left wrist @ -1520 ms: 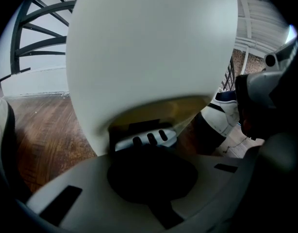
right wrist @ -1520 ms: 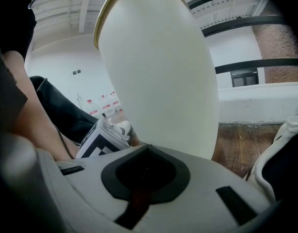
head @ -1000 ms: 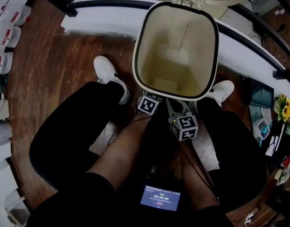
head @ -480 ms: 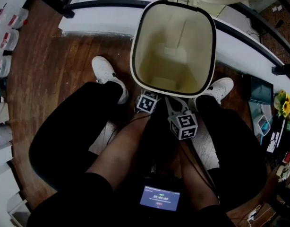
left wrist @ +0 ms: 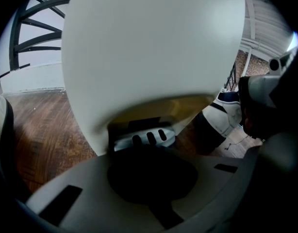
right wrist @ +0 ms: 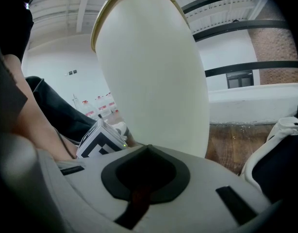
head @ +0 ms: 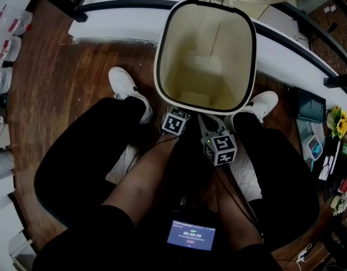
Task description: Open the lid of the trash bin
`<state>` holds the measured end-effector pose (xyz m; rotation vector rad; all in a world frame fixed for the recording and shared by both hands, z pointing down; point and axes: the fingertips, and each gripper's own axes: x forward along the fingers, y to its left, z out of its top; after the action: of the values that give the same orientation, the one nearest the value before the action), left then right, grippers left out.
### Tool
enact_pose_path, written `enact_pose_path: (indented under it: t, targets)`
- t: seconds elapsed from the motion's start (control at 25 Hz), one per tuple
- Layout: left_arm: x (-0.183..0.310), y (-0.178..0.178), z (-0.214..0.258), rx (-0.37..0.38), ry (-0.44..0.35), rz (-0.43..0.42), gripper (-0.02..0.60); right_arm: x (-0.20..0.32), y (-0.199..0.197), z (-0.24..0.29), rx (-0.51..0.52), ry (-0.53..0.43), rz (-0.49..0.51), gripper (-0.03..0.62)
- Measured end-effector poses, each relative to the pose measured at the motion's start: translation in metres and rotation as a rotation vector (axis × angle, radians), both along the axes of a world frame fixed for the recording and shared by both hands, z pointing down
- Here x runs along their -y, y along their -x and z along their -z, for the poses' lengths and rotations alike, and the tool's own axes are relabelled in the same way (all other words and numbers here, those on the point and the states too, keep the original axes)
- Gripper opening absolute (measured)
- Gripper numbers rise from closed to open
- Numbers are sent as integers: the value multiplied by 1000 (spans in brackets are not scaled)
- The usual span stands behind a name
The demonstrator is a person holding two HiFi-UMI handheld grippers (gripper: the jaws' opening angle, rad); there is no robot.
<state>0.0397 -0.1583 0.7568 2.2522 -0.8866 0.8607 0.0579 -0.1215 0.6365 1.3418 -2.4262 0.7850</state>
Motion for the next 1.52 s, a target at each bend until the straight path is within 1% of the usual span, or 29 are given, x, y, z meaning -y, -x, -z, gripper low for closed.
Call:
enact_pose_path:
  t: [0.16,0.4,0.68,0.84,0.96,1.08,1.16,1.24,1.32,1.44,1.52]
  targets:
    - [-1,1,3,-11,-28,-2,37,-2,0,1,0,3,0,23]
    - [-2,2,9,-47,-75,1,38,-1,-3,2,-1,1,-2,23]
    - [-4,4,13,-79,-88,19,38,0,-3,3,-8,5,-7,23]
    - [-5,5,19,-90,-111,22,38,-2,-1,7,-8,-2,0,23]
    - [-9,7,18,-74,-109,15,38,-7,-2,7,-15,-3,4,23]
    - [-20,14,7,-12,-54,-12,37,-8,0,13,-23,-9,12,23]
    - [-29,16,9,-1,-41,-41,37,-7,4,24,-29,-26,30,23]
    - [-39,16,24,-33,-65,-61,37,-9,7,39,-34,-53,44,23]
    - [-46,13,50,-91,-105,-72,38,-14,8,55,-39,-71,57,23]
    - [-58,8,108,-184,-184,-105,38,-25,10,85,-44,-109,74,23]
    - [-70,8,149,-231,-243,-135,38,-34,12,108,-38,-136,81,23]
